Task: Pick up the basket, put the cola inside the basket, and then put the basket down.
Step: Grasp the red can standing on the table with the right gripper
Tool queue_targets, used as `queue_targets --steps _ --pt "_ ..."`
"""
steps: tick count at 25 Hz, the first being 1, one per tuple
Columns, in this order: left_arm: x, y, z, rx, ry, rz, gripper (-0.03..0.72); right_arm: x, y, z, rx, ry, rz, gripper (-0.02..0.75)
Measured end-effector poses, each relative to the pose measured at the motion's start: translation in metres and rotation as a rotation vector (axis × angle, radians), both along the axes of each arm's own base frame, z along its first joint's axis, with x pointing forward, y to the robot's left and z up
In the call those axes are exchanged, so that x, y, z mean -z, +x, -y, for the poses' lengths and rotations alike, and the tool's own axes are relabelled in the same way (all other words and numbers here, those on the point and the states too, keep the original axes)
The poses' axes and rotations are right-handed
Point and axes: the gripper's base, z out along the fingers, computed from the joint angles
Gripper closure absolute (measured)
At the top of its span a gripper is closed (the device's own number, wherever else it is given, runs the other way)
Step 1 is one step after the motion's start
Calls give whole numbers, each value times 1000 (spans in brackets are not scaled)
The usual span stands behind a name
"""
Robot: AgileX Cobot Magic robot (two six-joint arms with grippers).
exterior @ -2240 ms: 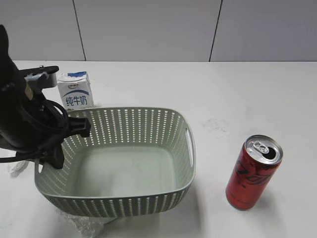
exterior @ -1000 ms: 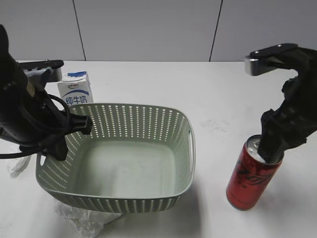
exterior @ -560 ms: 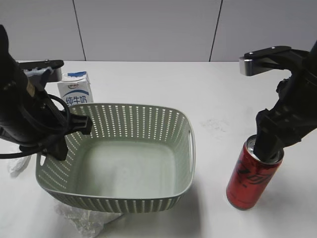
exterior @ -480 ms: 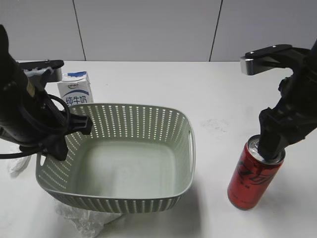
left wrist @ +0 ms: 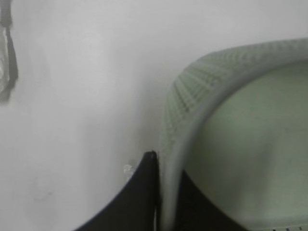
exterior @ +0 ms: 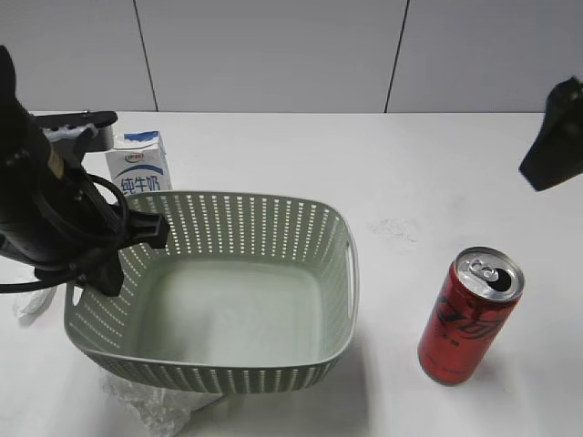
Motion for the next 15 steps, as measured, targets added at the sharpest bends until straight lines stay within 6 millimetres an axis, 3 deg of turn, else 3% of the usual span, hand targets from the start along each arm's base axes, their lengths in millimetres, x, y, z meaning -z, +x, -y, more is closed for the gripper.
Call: queue_targets --steps 3,10,15 --pt "0 0 0 0 0 -1 692 -14 -12 20 88 -2 65 155" --pt "0 -2 -1 -4 6 -27 692 -25 -24 84 366 -5 125 155" --pt "1 -3 -1 -3 13 -40 692 -22 -53 91 407 41 142 155"
